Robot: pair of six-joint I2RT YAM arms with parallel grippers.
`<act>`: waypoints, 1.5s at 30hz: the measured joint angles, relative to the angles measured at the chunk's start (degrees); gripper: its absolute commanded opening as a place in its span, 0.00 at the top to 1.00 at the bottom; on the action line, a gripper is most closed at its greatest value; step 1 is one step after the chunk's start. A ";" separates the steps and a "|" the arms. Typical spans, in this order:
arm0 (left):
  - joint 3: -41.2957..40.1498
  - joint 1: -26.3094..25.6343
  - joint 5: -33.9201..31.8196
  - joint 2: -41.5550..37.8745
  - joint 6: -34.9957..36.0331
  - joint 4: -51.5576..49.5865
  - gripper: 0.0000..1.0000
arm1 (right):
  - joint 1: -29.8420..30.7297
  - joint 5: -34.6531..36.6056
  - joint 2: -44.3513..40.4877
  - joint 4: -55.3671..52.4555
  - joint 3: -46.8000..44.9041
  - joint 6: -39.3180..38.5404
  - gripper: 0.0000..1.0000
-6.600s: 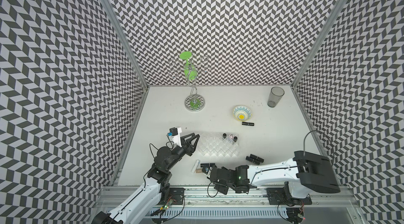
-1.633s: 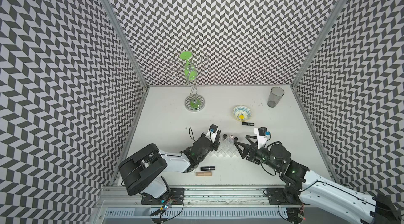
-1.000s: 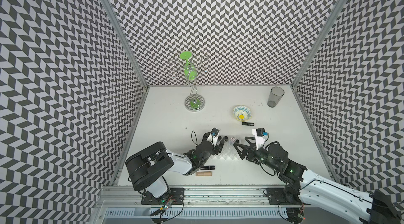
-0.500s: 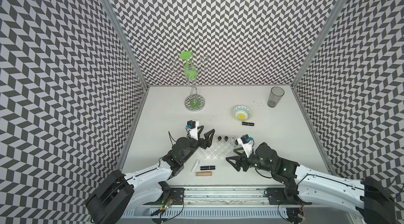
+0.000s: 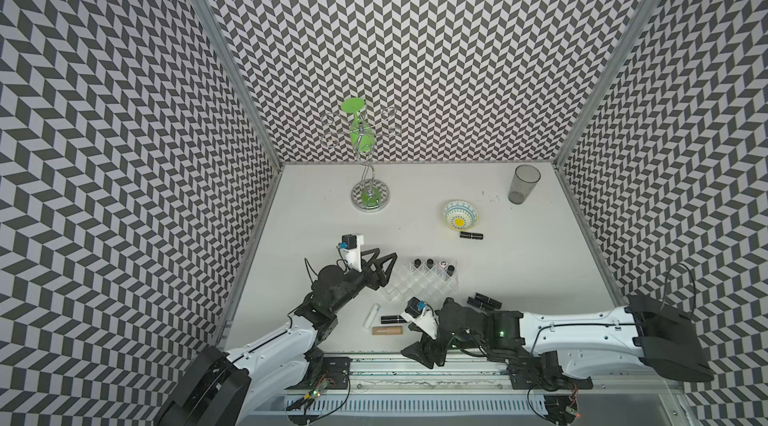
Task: Arrange the lipsticks in the organizer
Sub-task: Place the lipstick in the storage box, then pick up the lipstick at the center of the board.
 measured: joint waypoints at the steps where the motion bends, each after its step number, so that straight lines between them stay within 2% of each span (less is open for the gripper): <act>1: -0.02 0.96 0.44 -0.39 -0.04 -0.04 0.22 | 0.13 0.39 1.75 -0.07 1.42 -0.92 0.32; 11: -0.96 4.13 3.61 0.11 0.11 -0.11 0.22 | 0.83 3.43 18.21 -4.28 14.67 -6.71 0.40; 25: -0.96 4.35 5.14 1.53 0.70 -0.74 0.22 | 1.42 7.58 24.98 -8.70 18.23 -8.61 0.43; 28: -0.98 4.35 5.14 1.29 0.85 -0.74 0.22 | 1.49 8.57 25.79 -9.55 18.82 -8.66 0.53; 31: -0.98 4.35 5.16 1.27 0.87 -0.74 0.22 | 1.51 9.55 27.39 -10.29 19.39 -8.61 0.56; 33: -1.01 4.35 5.27 1.27 0.87 -0.72 0.22 | 1.53 10.56 28.33 -10.64 19.41 -8.72 0.62; 37: -1.14 4.35 5.64 1.27 0.83 -0.70 0.22 | 1.90 12.00 28.74 -10.71 19.89 -8.44 0.79; 45: -1.27 4.50 8.22 0.92 0.20 -0.61 0.21 | 2.23 15.74 25.99 -10.38 17.25 -7.37 0.82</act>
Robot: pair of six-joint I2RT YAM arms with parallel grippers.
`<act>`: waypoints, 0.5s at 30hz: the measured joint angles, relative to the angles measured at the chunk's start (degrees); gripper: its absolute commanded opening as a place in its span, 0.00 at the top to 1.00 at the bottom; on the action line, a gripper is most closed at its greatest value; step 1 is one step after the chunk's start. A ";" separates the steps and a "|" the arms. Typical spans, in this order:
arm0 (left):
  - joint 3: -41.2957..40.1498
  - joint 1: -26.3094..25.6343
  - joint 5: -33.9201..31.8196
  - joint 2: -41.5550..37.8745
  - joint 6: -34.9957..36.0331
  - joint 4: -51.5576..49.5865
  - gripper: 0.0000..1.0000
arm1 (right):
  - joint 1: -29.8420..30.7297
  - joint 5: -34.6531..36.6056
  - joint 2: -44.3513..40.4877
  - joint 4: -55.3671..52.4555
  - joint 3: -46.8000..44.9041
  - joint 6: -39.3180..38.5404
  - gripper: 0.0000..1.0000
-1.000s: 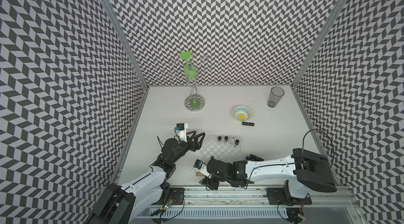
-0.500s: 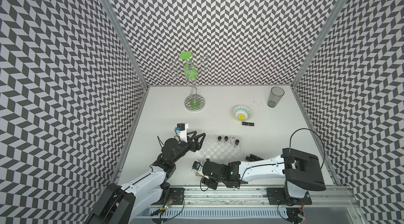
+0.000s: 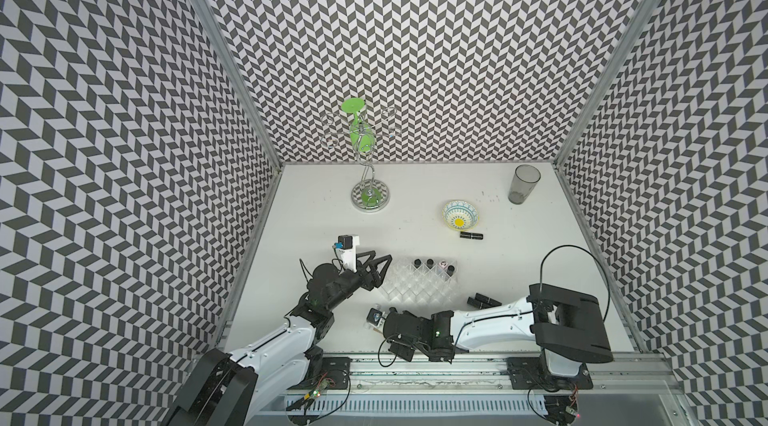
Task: Arrange the lipsticks in the organizer
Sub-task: Pick up the lipstick at the center of the board.
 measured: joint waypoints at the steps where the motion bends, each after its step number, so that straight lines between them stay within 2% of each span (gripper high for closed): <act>1: 0.00 0.17 0.81 -0.13 -0.22 0.11 0.21 | -0.04 0.37 -1.84 0.20 -1.57 0.31 0.82; 5: 0.98 1.01 4.94 -0.39 -1.53 0.90 0.21 | -1.51 1.68 -11.65 1.20 -7.58 2.12 0.84; 11: 1.70 1.33 11.58 -0.35 -4.28 3.13 0.21 | -8.33 3.19 -27.69 5.99 -15.04 5.79 0.84; 15: 2.69 -0.22 15.39 3.06 -6.45 5.81 0.20 | -12.22 4.20 -32.81 10.38 -18.32 7.19 0.84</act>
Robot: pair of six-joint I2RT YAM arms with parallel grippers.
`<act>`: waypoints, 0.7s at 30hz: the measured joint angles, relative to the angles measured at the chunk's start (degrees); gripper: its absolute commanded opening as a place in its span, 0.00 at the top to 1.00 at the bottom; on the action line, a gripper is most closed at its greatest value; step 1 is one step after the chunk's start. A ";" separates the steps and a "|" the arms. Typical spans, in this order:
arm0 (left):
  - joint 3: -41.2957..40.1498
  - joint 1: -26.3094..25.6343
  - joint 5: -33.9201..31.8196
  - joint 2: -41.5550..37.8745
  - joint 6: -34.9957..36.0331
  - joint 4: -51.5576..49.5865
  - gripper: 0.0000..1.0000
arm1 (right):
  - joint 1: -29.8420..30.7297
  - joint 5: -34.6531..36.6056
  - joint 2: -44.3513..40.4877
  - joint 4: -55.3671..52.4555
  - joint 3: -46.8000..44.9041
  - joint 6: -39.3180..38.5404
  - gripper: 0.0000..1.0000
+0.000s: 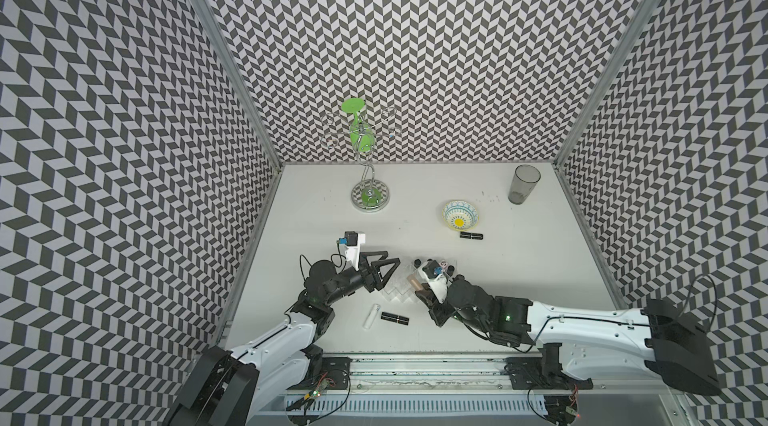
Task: Arrange the lipsticks in the organizer
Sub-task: Pick up the lipstick at the center of the board.
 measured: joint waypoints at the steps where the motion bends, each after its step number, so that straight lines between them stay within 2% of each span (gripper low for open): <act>1: 0.59 -0.79 0.59 1.09 -0.28 0.33 0.19 | -0.94 0.17 -0.09 0.76 -0.17 0.20 0.84; 8: 4.68 -4.24 2.32 6.51 -1.49 1.81 0.19 | -5.53 0.28 3.67 2.10 1.79 -0.31 0.84; 11: 6.60 -5.20 2.60 9.77 -1.51 1.88 0.27 | -5.88 -0.46 5.27 2.34 3.21 -1.03 0.84; 15: 6.86 -5.60 2.78 12.63 -1.49 2.12 0.28 | -5.88 -0.94 5.64 2.71 3.72 -2.05 0.84; 19: 6.86 -5.64 2.75 13.86 -1.53 2.32 0.36 | -5.88 -1.01 5.66 2.71 3.87 -2.91 0.83; 21: 6.86 -5.64 2.56 14.19 -1.90 2.75 0.44 | -5.88 -1.18 6.23 2.73 4.15 -3.32 0.83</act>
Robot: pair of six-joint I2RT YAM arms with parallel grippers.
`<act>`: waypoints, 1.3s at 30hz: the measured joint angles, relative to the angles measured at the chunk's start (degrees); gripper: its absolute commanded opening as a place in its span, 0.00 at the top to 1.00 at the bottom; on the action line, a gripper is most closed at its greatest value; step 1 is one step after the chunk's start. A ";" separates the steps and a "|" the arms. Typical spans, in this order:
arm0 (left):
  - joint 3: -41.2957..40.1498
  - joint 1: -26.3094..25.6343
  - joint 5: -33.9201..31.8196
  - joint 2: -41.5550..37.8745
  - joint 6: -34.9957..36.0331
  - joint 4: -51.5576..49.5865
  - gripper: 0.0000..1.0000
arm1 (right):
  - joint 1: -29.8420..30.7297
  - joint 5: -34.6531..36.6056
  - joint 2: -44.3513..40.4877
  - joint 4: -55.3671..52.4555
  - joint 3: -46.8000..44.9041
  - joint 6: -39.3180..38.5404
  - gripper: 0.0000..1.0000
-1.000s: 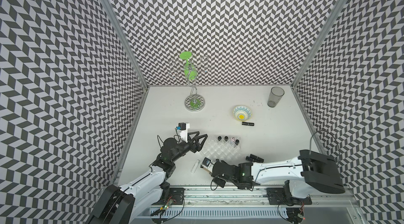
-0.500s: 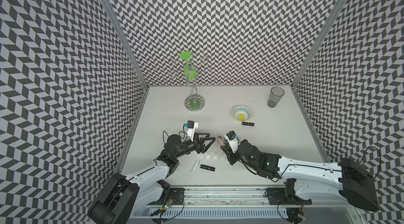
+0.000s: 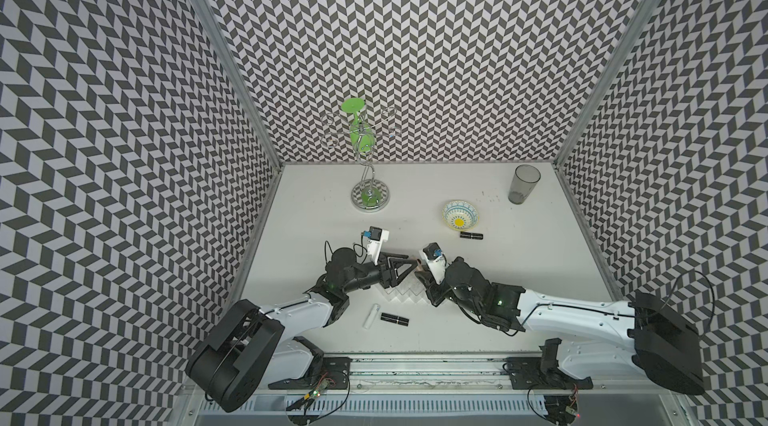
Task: Arrange the lipsticks in the organizer
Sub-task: Pick up the lipstick at the center of the board.
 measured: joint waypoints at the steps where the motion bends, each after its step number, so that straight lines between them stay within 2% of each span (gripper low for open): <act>1: 0.00 0.00 -0.11 0.15 -0.07 0.33 0.46 | 0.00 0.00 0.35 0.00 0.20 -0.15 0.83; 4: 0.00 -0.11 -0.26 0.48 -0.42 1.40 0.49 | 0.00 -0.17 1.55 0.00 0.74 -0.50 0.82; 6: 0.00 -0.13 -0.20 1.14 -1.20 2.45 0.63 | 0.00 -0.22 1.70 0.04 0.74 -0.63 0.82; 7: 0.00 -0.11 -0.37 1.46 -1.11 2.75 0.65 | 0.00 -0.24 1.70 0.20 0.74 -0.66 0.82; 14: 0.00 0.04 -0.68 2.38 -1.57 3.39 0.63 | 0.00 -0.17 2.40 0.46 1.18 -1.09 0.81; 16: 0.00 0.04 -0.70 2.38 -1.68 3.41 0.71 | 0.00 -0.20 2.45 0.48 1.25 -1.25 0.80; 18: 0.00 0.07 -0.98 2.38 -1.73 3.48 0.74 | 0.00 -0.17 2.82 0.52 1.53 -1.36 0.80; 19: 0.00 0.11 -1.09 2.38 -2.01 3.61 0.82 | 0.00 -0.17 3.15 0.59 1.68 -1.42 0.79; 21: 0.02 0.07 -0.92 2.38 -2.16 4.00 0.85 | 0.00 -0.20 3.91 0.81 1.81 -1.53 0.77; 23: 0.02 0.11 -1.03 2.38 -2.12 3.56 0.88 | 0.00 -0.31 4.26 1.03 1.86 -1.57 0.68; 26: 0.02 -0.07 -0.57 1.97 -2.05 3.54 0.97 | 0.00 -0.44 4.33 1.68 1.86 -1.42 0.32; 29: 0.02 -0.35 -0.48 0.98 -1.55 3.21 1.00 | 0.00 -0.72 4.33 2.14 1.86 -1.27 0.20; 31: 0.02 -0.37 -0.74 0.11 -0.92 2.71 1.00 | 0.00 -0.85 4.04 3.08 1.44 -0.92 0.16; 34: 0.07 -0.76 -2.82 -1.70 1.18 0.28 1.00 | 0.00 -0.57 1.92 3.65 0.02 0.15 0.15; 36: 0.68 -2.10 -6.47 -3.63 3.76 -3.87 1.00 | 0.00 -0.13 -0.15 3.74 -0.92 0.90 0.15; 39: 2.99 -6.32 -16.46 -7.04 8.55 -12.24 1.00 | 0.00 0.81 -4.15 4.35 -3.15 2.27 0.15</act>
